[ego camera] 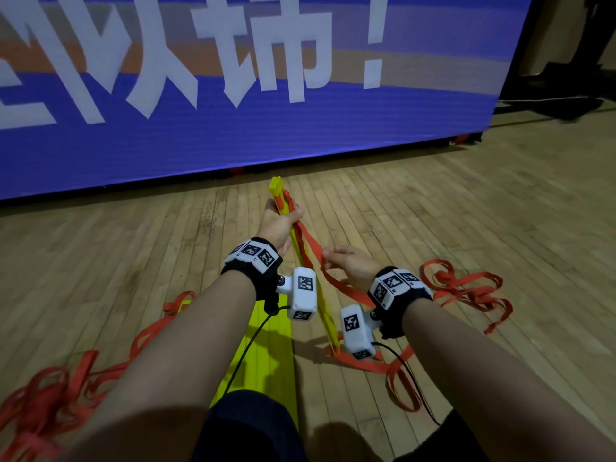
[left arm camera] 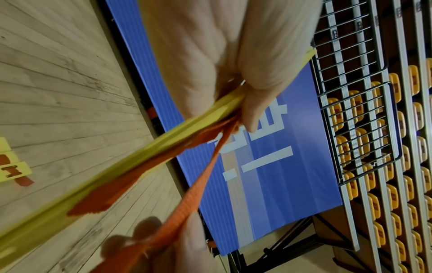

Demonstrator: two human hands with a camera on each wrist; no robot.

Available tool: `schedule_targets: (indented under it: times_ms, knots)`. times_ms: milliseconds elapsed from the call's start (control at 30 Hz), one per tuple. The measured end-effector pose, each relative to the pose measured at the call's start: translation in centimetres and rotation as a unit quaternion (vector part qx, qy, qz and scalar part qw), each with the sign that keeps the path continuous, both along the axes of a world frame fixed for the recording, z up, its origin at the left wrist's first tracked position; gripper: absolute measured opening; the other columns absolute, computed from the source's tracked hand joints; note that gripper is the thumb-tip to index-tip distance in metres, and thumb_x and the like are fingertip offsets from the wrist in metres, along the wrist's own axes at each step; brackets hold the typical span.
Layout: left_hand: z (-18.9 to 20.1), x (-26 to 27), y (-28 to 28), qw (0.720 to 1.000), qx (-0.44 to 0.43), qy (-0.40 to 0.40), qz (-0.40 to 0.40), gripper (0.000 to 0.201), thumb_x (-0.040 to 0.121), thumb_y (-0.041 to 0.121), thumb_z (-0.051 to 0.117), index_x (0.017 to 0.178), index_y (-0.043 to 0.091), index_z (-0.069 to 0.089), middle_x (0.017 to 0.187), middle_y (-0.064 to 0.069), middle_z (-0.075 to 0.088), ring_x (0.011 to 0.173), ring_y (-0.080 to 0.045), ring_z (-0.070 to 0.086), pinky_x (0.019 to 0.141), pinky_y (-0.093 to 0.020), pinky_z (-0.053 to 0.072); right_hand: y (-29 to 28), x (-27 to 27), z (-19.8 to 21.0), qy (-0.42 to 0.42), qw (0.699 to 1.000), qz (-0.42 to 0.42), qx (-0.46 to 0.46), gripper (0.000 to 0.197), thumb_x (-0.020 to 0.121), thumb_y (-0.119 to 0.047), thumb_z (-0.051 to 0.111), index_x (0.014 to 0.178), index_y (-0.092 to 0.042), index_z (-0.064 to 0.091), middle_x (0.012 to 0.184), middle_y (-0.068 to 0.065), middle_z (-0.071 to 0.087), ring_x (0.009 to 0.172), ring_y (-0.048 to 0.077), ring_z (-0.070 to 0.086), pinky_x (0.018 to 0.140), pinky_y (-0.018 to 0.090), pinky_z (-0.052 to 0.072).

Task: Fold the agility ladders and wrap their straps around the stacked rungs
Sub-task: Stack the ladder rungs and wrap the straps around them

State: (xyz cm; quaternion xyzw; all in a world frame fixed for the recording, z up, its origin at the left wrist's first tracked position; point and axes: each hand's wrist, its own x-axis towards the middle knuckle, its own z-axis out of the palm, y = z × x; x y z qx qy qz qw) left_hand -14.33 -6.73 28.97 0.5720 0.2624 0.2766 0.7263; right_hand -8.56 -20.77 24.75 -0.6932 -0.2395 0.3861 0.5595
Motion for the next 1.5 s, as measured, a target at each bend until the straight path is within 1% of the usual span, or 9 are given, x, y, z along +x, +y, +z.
schedule_targets:
  times_ms: [233,400,500,600,700,833,933,1133,1500]
  knots:
    - [0.3,-0.8,0.5,0.998,-0.03,-0.053,-0.025,0.019,0.091,-0.007,0.053,0.089,0.012,0.054,0.084,-0.003,0.063,0.081,-0.015,0.059,0.088,-0.037,0.048,0.3,0.4,-0.4,-0.109,0.993,0.039,-0.004,0.015,0.095,-0.015,0.056,0.08,-0.016,0.055,0.072,0.001,0.055,0.068,0.014,0.051,0.076,0.03,0.042]
    - [0.1,-1.1,0.7,0.994,-0.034,-0.081,-0.058,0.014,0.094,-0.002,0.05,0.088,0.009,0.056,0.096,-0.005,0.071,0.092,-0.015,0.067,0.088,-0.034,0.052,0.1,-0.2,-1.3,-0.08,0.995,0.055,0.016,0.014,0.096,-0.011,0.052,0.085,-0.015,0.059,0.075,-0.003,0.06,0.066,0.005,0.056,0.062,0.01,0.045]
    - [0.1,-1.0,0.7,0.993,-0.044,-0.09,-0.066,0.012,0.094,-0.002,0.05,0.091,0.008,0.056,0.098,-0.008,0.072,0.096,-0.018,0.068,0.09,-0.037,0.052,-0.5,0.0,-1.8,-0.074,0.996,0.049,0.028,0.028,0.099,-0.01,0.045,0.076,-0.012,0.06,0.055,-0.013,0.062,0.052,-0.005,0.054,0.056,0.008,0.041]
    - [0.0,-0.8,1.0,0.992,-0.05,-0.094,-0.069,0.013,0.095,-0.003,0.049,0.094,0.007,0.057,0.102,-0.009,0.071,0.095,-0.018,0.069,0.089,-0.035,0.052,-0.8,0.3,-2.3,-0.071,0.996,0.023,0.051,0.033,0.099,-0.016,0.046,0.07,-0.007,0.058,0.052,-0.006,0.049,0.044,-0.001,0.042,0.054,0.014,0.034]
    - [-0.1,-0.7,1.0,0.992,-0.044,-0.098,-0.068,0.014,0.094,-0.003,0.049,0.095,0.007,0.058,0.105,-0.011,0.07,0.094,-0.017,0.069,0.091,-0.035,0.051,-1.0,0.7,-2.8,-0.064,0.997,-0.001,0.046,0.033,0.097,-0.022,0.051,0.093,0.007,0.066,0.058,-0.003,0.041,0.051,0.006,0.035,0.053,0.014,0.03]
    - [-0.2,-0.8,1.0,0.991,-0.053,-0.108,-0.059,0.015,0.095,-0.005,0.047,0.098,0.005,0.058,0.109,-0.013,0.068,0.096,-0.018,0.068,0.086,-0.032,0.053,-1.0,1.2,-3.1,-0.087,0.996,-0.013,0.017,0.025,0.092,-0.021,0.06,0.07,-0.01,0.062,0.044,-0.011,0.052,0.041,0.0,0.044,0.046,0.012,0.036]
    - [-0.2,-0.8,1.1,0.99,-0.062,-0.112,-0.064,0.015,0.095,-0.004,0.047,0.1,0.005,0.058,0.109,-0.013,0.067,0.098,-0.02,0.068,0.079,-0.03,0.055,-0.4,1.6,-3.7,-0.119,0.992,-0.031,-0.006,0.026,0.088,-0.024,0.066,0.064,-0.018,0.059,0.052,-0.009,0.059,0.05,0.005,0.054,0.059,0.023,0.045]
    - [-0.7,-0.5,1.4,0.986,-0.085,-0.127,-0.067,0.015,0.096,-0.004,0.046,0.102,0.003,0.058,0.098,-0.007,0.073,0.093,-0.019,0.069,0.079,-0.028,0.056,-0.4,1.8,-4.1,-0.126,0.991,0.005,-0.048,0.047,0.089,-0.025,0.065,0.053,-0.018,0.036,0.043,-0.009,0.031,0.039,0.006,0.028,0.046,0.02,0.024]
    - [-1.1,-0.5,1.8,0.991,-0.076,-0.1,-0.036,0.015,0.095,0.003,0.052,0.109,0.001,0.058,0.107,-0.011,0.069,0.099,-0.018,0.068,0.079,-0.03,0.056,-1.4,1.9,-5.6,-0.15,0.986,0.008,-0.074,0.037,0.082,-0.018,0.074,0.061,-0.015,0.042,0.062,0.002,0.047,0.059,0.018,0.045,0.056,0.024,0.039]
